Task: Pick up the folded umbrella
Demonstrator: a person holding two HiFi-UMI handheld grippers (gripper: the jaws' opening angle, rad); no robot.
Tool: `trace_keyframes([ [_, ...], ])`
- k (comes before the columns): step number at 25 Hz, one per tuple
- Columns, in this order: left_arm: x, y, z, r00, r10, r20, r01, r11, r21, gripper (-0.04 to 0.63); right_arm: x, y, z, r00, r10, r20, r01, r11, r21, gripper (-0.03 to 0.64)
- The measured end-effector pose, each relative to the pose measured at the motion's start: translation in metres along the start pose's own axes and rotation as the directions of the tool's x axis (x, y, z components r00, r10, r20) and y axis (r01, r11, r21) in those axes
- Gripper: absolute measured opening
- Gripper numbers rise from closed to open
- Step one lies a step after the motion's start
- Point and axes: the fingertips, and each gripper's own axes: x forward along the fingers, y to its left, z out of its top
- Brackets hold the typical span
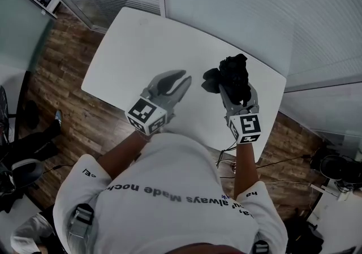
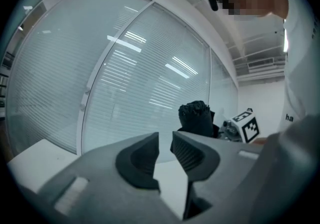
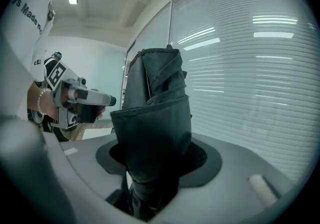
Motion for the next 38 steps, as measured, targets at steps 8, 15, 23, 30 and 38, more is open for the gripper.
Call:
trace_keyframes([
  [8,-0.008,-0.035,0.036,0.998,-0.035,0.060,0.034,0.999,0.026,0.089,-0.065,0.004,0.059,0.989,-0.055,0.138,0.061,0.997,-0.042,0.235],
  [15,-0.010,-0.052,0.074,0.992,-0.068,0.103,0.065,0.997,0.039,0.089,-0.092,0.013,0.096,0.977,-0.076,0.200,0.084,0.996,-0.029,0.235],
  [23,-0.016,-0.045,0.090,0.989,-0.075,0.129,0.069,0.997,0.045,0.087,-0.102,0.020,0.116,0.961,-0.134,0.242,0.138,0.990,-0.002,0.236],
  [30,-0.017,-0.040,0.088,0.987,-0.086,0.133,0.082,0.996,0.039,0.088,-0.102,0.019,0.111,0.959,-0.156,0.237,0.154,0.988,0.025,0.238],
  [38,-0.019,-0.040,0.089,0.987,-0.089,0.137,0.085,0.996,0.030,0.087,-0.103,0.020,0.111,0.957,-0.166,0.238,0.162,0.986,0.034,0.238],
])
